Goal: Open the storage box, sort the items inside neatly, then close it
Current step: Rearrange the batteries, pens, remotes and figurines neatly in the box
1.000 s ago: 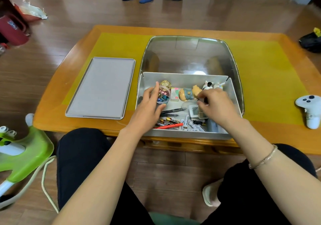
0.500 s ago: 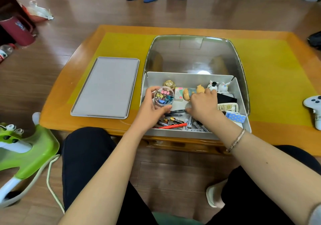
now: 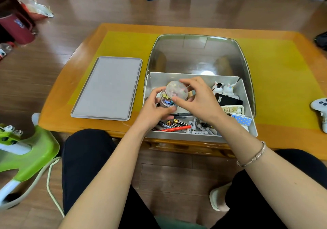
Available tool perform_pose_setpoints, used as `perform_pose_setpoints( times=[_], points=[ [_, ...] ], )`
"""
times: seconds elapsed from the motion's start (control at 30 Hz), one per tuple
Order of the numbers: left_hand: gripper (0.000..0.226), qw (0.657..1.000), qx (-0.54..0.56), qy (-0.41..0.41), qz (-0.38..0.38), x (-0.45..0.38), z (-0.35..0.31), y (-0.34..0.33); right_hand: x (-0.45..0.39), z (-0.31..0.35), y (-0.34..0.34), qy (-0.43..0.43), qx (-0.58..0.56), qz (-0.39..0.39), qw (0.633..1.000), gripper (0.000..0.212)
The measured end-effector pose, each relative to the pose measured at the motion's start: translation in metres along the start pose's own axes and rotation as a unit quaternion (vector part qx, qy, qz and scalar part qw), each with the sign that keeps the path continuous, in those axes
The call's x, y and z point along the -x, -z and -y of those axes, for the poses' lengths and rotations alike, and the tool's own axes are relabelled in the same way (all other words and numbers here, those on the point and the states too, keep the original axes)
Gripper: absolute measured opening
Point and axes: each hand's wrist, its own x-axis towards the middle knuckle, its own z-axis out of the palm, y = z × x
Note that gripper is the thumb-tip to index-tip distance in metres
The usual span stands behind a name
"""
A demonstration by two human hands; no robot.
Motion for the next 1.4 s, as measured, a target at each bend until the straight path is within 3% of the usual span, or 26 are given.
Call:
perform_pose_setpoints(
  times=[0.17,0.3,0.43,0.57,0.7,0.97,1.1,1.17,1.4],
  points=[
    [0.065,0.999,-0.023,0.013,0.043,0.001,0.003,0.001,0.003,-0.007,-0.003,0.005,0.011,0.039,0.999,0.061],
    [0.035,0.983,0.160,0.061,0.068,-0.001,0.001,0.002,0.003,-0.010,0.002,0.017,-0.026,0.040,0.999,0.060],
    [0.032,0.995,0.089,0.038,0.008,-0.004,-0.001,-0.003,0.002,-0.012,0.001,0.015,-0.063,0.050,0.997,0.055],
    [0.038,0.996,0.076,0.044,-0.008,-0.004,-0.003,-0.004,0.002,-0.020,-0.001,-0.097,-0.230,0.055,0.967,0.028],
    [0.035,0.998,0.051,0.037,-0.014,-0.002,-0.004,-0.008,0.003,-0.023,-0.001,-0.108,-0.236,0.084,0.962,0.020],
    [0.025,0.993,0.107,0.050,0.001,0.001,-0.006,-0.011,0.000,-0.022,-0.002,-0.109,-0.240,0.068,0.962,0.026],
    [0.015,0.988,0.110,0.111,0.013,-0.001,-0.008,-0.009,0.002,-0.023,0.000,-0.102,-0.251,0.090,0.958,0.020],
    [0.022,0.987,0.086,0.132,0.017,-0.003,-0.010,-0.008,0.004,-0.024,0.002,-0.094,-0.253,0.101,0.958,0.019],
    [0.030,0.995,0.048,0.080,-0.027,-0.002,-0.012,-0.014,0.007,-0.027,0.005,-0.103,-0.289,0.069,0.949,0.022]
  ],
)
